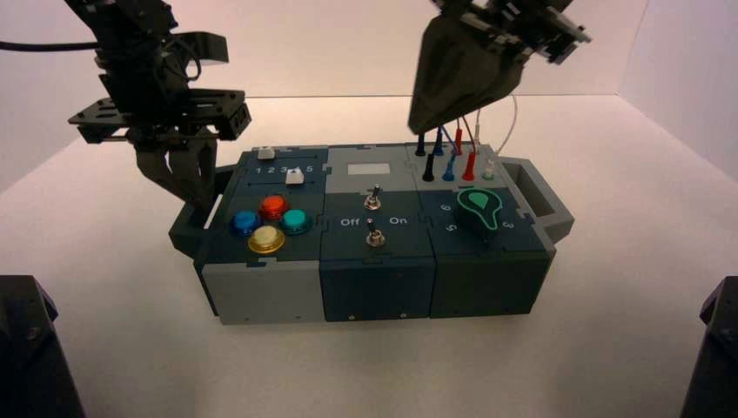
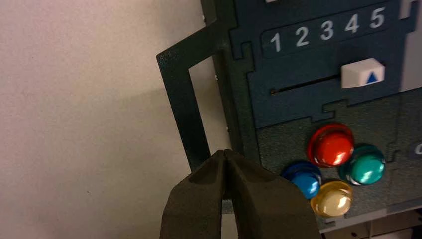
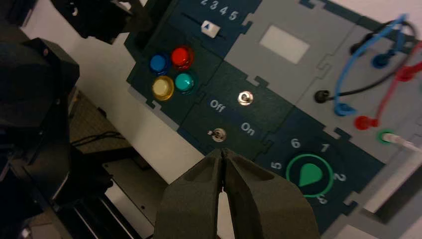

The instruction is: Flip the bottom switch on with the right gripper.

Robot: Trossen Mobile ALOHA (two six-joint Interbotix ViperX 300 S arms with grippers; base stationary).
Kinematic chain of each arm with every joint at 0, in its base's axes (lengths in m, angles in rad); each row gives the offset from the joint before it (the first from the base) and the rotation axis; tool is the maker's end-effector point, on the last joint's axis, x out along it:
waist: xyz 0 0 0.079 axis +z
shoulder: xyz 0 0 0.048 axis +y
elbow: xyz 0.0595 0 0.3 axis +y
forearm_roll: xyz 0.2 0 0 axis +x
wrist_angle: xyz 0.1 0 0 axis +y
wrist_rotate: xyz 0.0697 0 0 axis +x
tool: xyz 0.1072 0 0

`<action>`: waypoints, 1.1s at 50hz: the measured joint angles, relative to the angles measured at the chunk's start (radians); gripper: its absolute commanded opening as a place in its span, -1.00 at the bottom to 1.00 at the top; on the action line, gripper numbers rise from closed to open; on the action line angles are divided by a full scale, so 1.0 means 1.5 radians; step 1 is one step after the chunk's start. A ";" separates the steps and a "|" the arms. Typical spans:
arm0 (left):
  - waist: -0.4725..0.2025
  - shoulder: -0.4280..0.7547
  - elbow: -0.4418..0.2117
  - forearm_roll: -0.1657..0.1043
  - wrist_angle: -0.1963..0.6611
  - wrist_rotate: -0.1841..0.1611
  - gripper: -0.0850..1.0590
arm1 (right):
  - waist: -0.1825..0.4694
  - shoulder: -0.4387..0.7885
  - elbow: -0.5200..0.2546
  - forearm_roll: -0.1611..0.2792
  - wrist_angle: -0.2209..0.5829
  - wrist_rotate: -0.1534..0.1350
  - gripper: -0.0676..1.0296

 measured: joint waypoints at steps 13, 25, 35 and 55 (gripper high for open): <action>-0.005 0.029 -0.003 0.002 -0.013 0.001 -0.91 | 0.015 0.046 -0.005 0.033 -0.002 0.000 -0.92; -0.005 0.059 -0.010 0.004 -0.031 -0.002 -0.91 | 0.025 0.100 -0.024 0.073 0.013 0.000 -0.92; 0.002 0.086 -0.026 0.011 -0.044 -0.002 -0.91 | 0.036 0.145 -0.051 0.114 0.019 0.003 -0.92; 0.001 0.091 -0.029 0.016 -0.047 -0.002 -0.91 | 0.041 0.197 -0.077 0.147 0.024 0.044 -0.92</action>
